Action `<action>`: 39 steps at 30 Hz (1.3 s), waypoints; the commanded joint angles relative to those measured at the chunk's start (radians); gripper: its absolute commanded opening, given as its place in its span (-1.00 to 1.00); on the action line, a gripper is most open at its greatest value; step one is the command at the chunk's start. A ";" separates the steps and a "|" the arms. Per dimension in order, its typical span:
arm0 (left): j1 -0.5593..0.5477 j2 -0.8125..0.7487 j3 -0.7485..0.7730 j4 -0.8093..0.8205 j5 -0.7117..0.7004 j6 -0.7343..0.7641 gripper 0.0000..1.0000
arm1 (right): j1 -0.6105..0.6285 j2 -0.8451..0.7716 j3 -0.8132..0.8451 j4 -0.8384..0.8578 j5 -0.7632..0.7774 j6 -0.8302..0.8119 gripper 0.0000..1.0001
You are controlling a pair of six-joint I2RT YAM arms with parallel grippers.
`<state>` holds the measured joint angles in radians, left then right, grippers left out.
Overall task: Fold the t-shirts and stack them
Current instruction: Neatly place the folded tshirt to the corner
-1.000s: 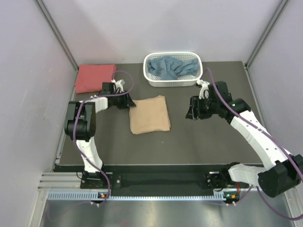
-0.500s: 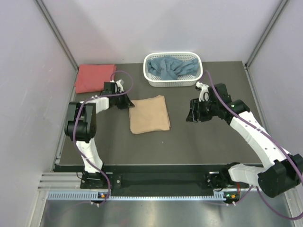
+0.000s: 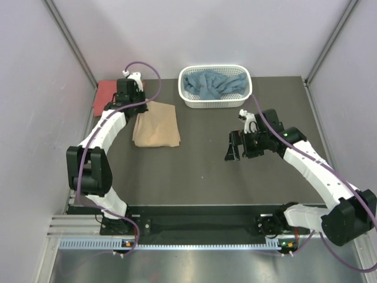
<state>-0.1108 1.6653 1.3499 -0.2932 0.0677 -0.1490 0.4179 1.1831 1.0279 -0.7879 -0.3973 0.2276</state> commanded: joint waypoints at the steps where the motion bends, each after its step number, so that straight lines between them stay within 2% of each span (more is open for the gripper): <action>1: 0.005 -0.013 0.049 -0.037 -0.118 0.112 -1.00 | 0.039 0.015 0.031 -0.016 -0.002 -0.020 0.99; 5: 0.003 -0.015 0.083 -0.012 -0.187 0.176 -1.00 | 0.071 0.039 0.057 -0.040 0.057 -0.056 0.99; 13: 0.003 0.022 0.256 -0.024 -0.305 0.328 -1.00 | 0.111 0.081 0.073 -0.057 0.112 -0.086 0.99; 26: 0.005 0.123 0.439 -0.018 -0.391 0.518 -1.00 | 0.111 0.125 0.103 -0.056 0.144 -0.100 0.99; 39: 0.006 0.139 0.528 -0.032 -0.379 0.578 -1.00 | 0.111 0.141 0.118 -0.053 0.155 -0.103 0.99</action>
<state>-0.1089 1.8240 1.8175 -0.3756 -0.3016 0.3885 0.5171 1.3205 1.0962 -0.8551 -0.2543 0.1379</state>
